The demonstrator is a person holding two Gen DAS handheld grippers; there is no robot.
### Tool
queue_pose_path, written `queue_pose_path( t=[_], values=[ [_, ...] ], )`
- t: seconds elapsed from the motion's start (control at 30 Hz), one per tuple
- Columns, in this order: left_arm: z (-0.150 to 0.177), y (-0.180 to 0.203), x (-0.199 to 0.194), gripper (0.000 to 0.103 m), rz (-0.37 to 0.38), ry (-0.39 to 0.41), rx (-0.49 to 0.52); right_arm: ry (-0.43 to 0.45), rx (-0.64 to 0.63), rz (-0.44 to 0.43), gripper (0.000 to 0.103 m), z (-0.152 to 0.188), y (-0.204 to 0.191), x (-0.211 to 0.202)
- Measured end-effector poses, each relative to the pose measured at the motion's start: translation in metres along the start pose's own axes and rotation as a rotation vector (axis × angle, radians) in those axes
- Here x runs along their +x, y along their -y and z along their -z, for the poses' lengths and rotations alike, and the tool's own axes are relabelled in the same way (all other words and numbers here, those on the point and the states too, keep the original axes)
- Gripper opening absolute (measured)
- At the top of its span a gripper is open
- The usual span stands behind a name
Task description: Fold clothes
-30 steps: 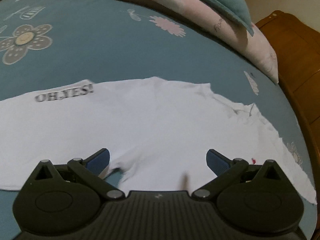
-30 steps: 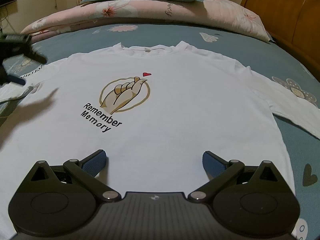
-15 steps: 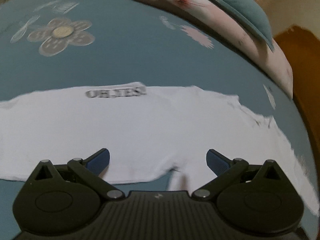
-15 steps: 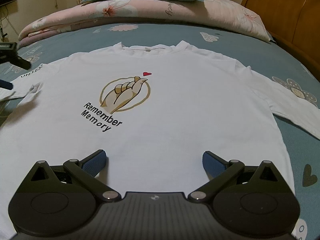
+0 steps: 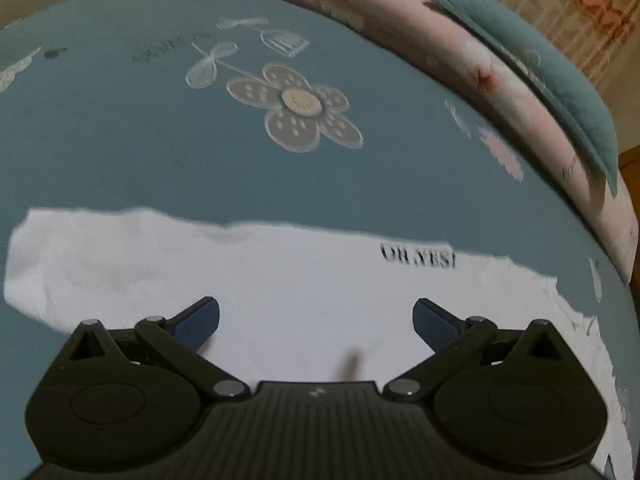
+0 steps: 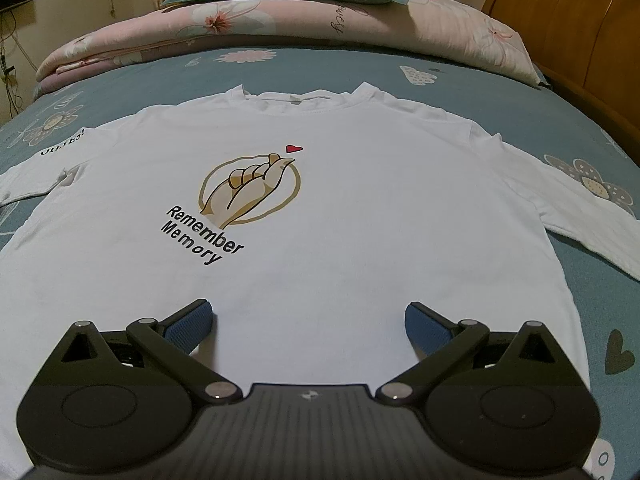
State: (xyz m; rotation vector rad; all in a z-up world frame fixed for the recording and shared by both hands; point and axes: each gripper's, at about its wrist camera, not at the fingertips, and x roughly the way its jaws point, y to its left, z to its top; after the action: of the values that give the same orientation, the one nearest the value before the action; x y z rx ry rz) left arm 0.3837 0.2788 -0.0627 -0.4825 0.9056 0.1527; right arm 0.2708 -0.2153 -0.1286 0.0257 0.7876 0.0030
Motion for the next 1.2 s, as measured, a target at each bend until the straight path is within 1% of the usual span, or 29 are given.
queue_pose_path(
  t=[0.07,0.2,0.3,0.33,0.37,0.53,0.6,0.7,0.77,0.87,0.93,1.0,1.07,1.17,1.2],
  values=[
    [-0.004,-0.010,0.005,0.102,-0.036,-0.002,-0.019,0.001,-0.001,0.001,0.103,0.000,0.000,0.000],
    [0.012,-0.039,0.022,0.102,-0.045,-0.049,-0.083,0.002,-0.003,0.002,0.103,0.000,0.000,0.001],
    [0.016,-0.047,0.011,0.102,-0.066,-0.018,-0.094,0.003,-0.004,0.004,0.103,0.000,-0.001,0.001],
    [0.014,-0.048,0.006,0.102,-0.103,-0.014,-0.103,0.004,-0.005,0.004,0.103,0.000,-0.001,0.001],
    [0.010,-0.048,0.002,0.102,-0.122,0.003,-0.100,0.004,-0.004,0.004,0.103,0.000,-0.001,0.001],
    [-0.011,-0.048,0.001,0.102,-0.051,0.073,-0.129,0.011,-0.008,0.006,0.103,0.001,-0.001,0.001],
    [-0.015,-0.051,0.011,0.102,-0.035,0.061,-0.144,0.014,-0.010,0.006,0.103,0.001,-0.001,0.002],
    [-0.015,-0.055,0.031,0.102,-0.028,0.030,-0.119,0.017,-0.010,0.008,0.103,0.001,-0.001,0.002],
    [-0.012,-0.063,0.031,0.102,-0.077,0.080,-0.102,0.021,-0.013,0.008,0.103,0.001,-0.002,0.002],
    [-0.014,-0.088,0.024,0.101,-0.191,0.140,-0.134,0.023,-0.012,0.009,0.103,0.002,-0.002,0.002],
    [-0.016,-0.104,0.018,0.101,-0.125,0.159,-0.175,0.024,-0.012,0.011,0.103,0.002,-0.003,0.002],
    [-0.020,-0.102,0.014,0.101,-0.127,0.148,-0.201,0.025,-0.012,0.010,0.103,0.002,-0.002,0.002],
    [-0.021,-0.090,0.012,0.101,-0.138,0.128,-0.189,0.026,-0.012,0.010,0.103,0.002,-0.002,0.002],
    [-0.013,-0.057,0.012,0.101,-0.082,0.087,-0.077,0.027,-0.012,0.011,0.103,0.002,-0.002,0.002],
    [-0.008,-0.046,0.014,0.101,-0.090,0.070,-0.029,0.027,-0.013,0.011,0.103,0.002,-0.002,0.002]
  ],
)
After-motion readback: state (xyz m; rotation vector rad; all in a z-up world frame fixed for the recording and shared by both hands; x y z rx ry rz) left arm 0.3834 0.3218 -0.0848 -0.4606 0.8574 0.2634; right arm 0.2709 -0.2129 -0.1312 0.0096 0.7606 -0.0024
